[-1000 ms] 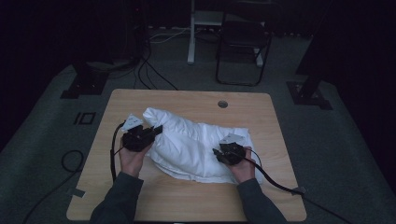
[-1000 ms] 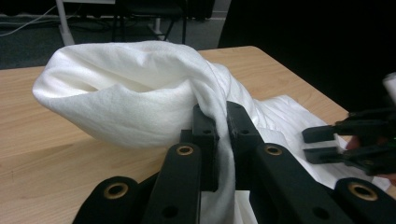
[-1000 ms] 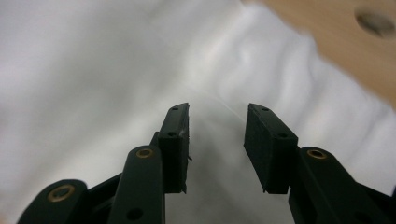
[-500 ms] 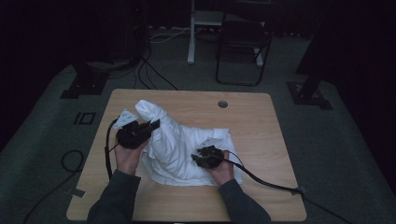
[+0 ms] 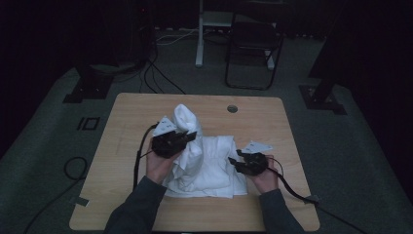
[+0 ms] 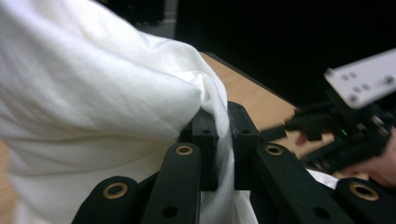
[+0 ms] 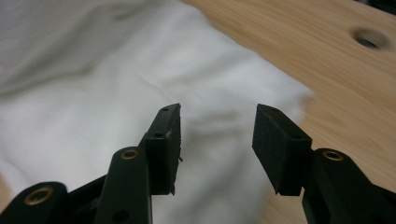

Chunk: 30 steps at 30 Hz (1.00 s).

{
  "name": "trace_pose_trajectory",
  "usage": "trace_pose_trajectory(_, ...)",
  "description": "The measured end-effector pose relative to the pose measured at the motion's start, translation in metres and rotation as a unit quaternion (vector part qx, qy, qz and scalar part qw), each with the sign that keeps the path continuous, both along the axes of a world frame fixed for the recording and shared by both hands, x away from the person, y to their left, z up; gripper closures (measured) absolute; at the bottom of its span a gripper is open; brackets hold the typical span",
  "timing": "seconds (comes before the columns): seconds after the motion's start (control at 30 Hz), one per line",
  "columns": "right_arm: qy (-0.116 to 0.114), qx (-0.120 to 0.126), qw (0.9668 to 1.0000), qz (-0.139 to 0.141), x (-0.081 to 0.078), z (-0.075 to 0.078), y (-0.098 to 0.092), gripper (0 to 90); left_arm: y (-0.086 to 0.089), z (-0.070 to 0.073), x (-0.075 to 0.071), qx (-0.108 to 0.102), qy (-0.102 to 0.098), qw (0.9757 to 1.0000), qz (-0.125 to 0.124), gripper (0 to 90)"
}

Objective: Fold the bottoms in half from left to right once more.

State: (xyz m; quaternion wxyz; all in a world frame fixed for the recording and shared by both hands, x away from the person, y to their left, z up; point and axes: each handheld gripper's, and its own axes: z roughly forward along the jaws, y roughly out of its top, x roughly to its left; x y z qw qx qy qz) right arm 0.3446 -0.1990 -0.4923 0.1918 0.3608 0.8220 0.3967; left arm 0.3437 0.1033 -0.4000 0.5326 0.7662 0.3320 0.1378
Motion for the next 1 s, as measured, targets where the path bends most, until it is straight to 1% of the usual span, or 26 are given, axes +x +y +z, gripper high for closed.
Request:
trace_pose_trajectory(0.1,0.008,0.004,0.9997,-0.022,0.0,-0.006,-0.016,50.7,-0.023,-0.011,0.002,0.014,0.008,0.9996,-0.025,84.7)
trace_pose_trajectory(0.2,0.011,0.009,0.9992,-0.037,-0.001,-0.008,-0.027,50.7,-0.047,-0.028,0.004,0.03,0.023,0.9981,-0.048,84.7)
trace_pose_trajectory(0.27,0.009,0.01,0.9989,-0.045,-0.001,-0.006,-0.031,50.5,-0.06,-0.038,0.003,0.036,0.033,0.997,-0.06,84.6)
trace_pose_trajectory(0.37,0.002,0.021,0.9983,-0.055,-0.002,-0.001,-0.038,50.5,-0.078,-0.053,-0.001,0.043,0.047,0.9944,-0.084,84.6)
trace_pose_trajectory(0.4,-0.002,0.025,0.998,-0.058,-0.003,0.002,-0.041,50.5,-0.082,-0.056,-0.002,0.046,0.048,0.9938,-0.089,84.5)
trace_pose_trajectory(0.43,-0.002,0.025,0.998,-0.058,-0.003,0.002,-0.041,50.5,-0.082,-0.056,-0.002,0.046,0.048,0.9938,-0.089,84.5)
trace_pose_trajectory(0.47,-0.003,0.027,0.9978,-0.06,-0.003,0.003,-0.042,50.5,-0.088,-0.064,-0.003,0.051,0.051,0.9924,-0.1,84.5)
trace_pose_trajectory(0.5,-0.007,0.034,0.9972,-0.066,-0.004,0.006,-0.046,50.3,-0.092,-0.072,-0.003,0.049,0.056,0.9917,-0.105,84.5)
trace_pose_trajectory(0.53,-0.008,0.037,0.9971,-0.066,-0.004,0.007,-0.046,50.3,-0.094,-0.078,-0.002,0.051,0.059,0.9909,-0.109,84.4)
trace_pose_trajectory(0.57,-0.009,0.038,0.9971,-0.066,-0.004,0.008,-0.047,50.2,-0.096,-0.087,0.0,0.059,0.066,0.9896,-0.113,84.4)
trace_pose_trajectory(0.6,-0.011,0.04,0.9969,-0.066,-0.004,0.01,-0.047,50.0,-0.099,-0.097,0.002,0.067,0.079,0.9877,-0.117,84.3)
trace_pose_trajectory(0.63,-0.013,0.043,0.9969,-0.065,-0.004,0.011,-0.047,49.9,-0.102,-0.109,0.004,0.081,0.094,0.9854,-0.117,84.2)
trace_pose_trajectory(0.67,-0.013,0.047,0.9968,-0.064,-0.005,0.012,-0.047,49.7,-0.104,-0.12,0.006,0.098,0.105,0.9831,-0.113,84.2)
trace_pose_trajectory(0.7,-0.014,0.049,0.9968,-0.062,-0.005,0.013,-0.046,49.3,-0.105,-0.127,0.007,0.103,0.112,0.9819,-0.113,84.3)
trace_pose_trajectory(0.73,-0.015,0.052,0.9967,-0.06,-0.005,0.014,-0.045,48.9,-0.106,-0.132,0.007,0.106,0.107,0.982,-0.114,84.2)
trace_pose_trajectory(0.77,-0.015,0.057,0.9967,-0.055,-0.004,0.016,-0.043,48.2,-0.106,-0.13,0.006,0.105,0.104,0.9824,-0.115,84.1)
trace_pose_trajectory(0.8,-0.016,0.063,0.9968,-0.047,-0.004,0.017,-0.041,47.9,-0.105,-0.128,0.006,0.098,0.108,0.9828,-0.114,84.1)
trace_pose_trajectory(0.83,-0.017,0.067,0.9969,-0.037,-0.004,0.018,-0.039,47.0,-0.104,-0.127,0.007,0.097,0.111,0.9826,-0.113,84.1)
trace_pose_trajectory(0.87,-0.017,0.07,0.9969,-0.03,-0.004,0.019,-0.037,46.4,-0.103,-0.127,0.008,0.092,0.115,0.9827,-0.113,84.1)
trace_pose_trajectory(0.97,-0.01,0.093,0.9956,0.001,-0.001,0.019,-0.026,42.8,-0.103,-0.127,0.007,0.092,0.112,0.9831,-0.112,83.7)
trace_pose_trajectory(1.0,-0.007,0.097,0.9953,0.008,0.001,0.018,-0.022,41.1,-0.103,-0.126,0.007,0.091,0.112,0.9831,-0.113,83.6)
